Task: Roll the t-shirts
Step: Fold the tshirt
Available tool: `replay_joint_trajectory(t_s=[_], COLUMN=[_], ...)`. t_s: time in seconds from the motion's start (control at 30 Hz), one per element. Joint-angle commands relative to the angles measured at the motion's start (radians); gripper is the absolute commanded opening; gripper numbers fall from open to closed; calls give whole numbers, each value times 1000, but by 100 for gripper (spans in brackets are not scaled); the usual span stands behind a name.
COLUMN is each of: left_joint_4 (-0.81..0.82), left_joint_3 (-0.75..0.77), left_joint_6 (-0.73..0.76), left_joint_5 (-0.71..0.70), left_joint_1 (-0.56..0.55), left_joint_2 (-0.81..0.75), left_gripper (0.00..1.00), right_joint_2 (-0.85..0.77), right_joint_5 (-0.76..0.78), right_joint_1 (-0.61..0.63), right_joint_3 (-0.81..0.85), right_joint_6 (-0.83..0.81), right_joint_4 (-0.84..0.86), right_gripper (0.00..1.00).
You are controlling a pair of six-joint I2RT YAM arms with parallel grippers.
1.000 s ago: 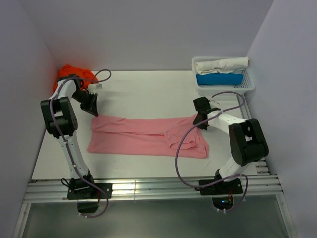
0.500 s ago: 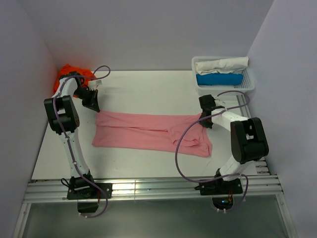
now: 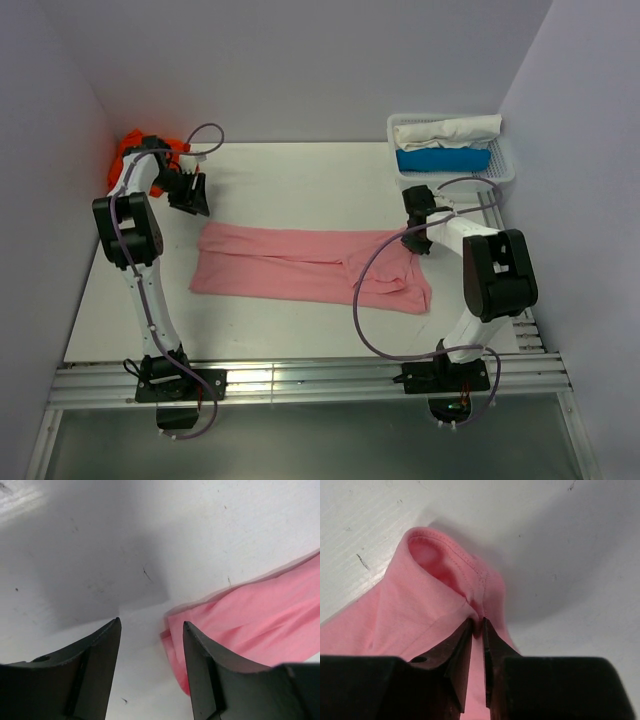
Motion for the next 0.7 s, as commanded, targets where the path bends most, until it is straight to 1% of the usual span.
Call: replay_joint_trajectory(t_s=[0.0,0.1,0.13,0.23,0.27,0.4,0.53,0.67], left_joint_4=[-28,-59,-64,-67,-64,-42,-16,13], left_joint_3=[27,-51,-72,-164,-207,-278,-338,-410], left_joint_6=[17,69,94,143,154,192,214,244], left_joint_5=[27,35,35,37,37,18,0,-31], left_joint_1=[11,11,11,11,11,5,0,-3], left_joint_2=[-87,-134,-145,-193,-217,-245,-262,-277], left_gripper=[58,57,57,57,57,56,54,49], right_joint_2=[16,23,19,-24,-39,-131,-242,-306], right_joint_5=[33,31,33,27,21,-21,-65,-84], right_joint_1=[-22,-32,-35,-35,-35,-33,-24,-4], right_joint_3=[52,65,68,68,65,20,-49,-113], right_joint_6=[-28,-39,-39,-38,-38,-27,-2,27], right_joint_4=[-27,-39,-44,-59,-66,-67,-58,-61], right_gripper=[22,36,43,50,52,56,56,56])
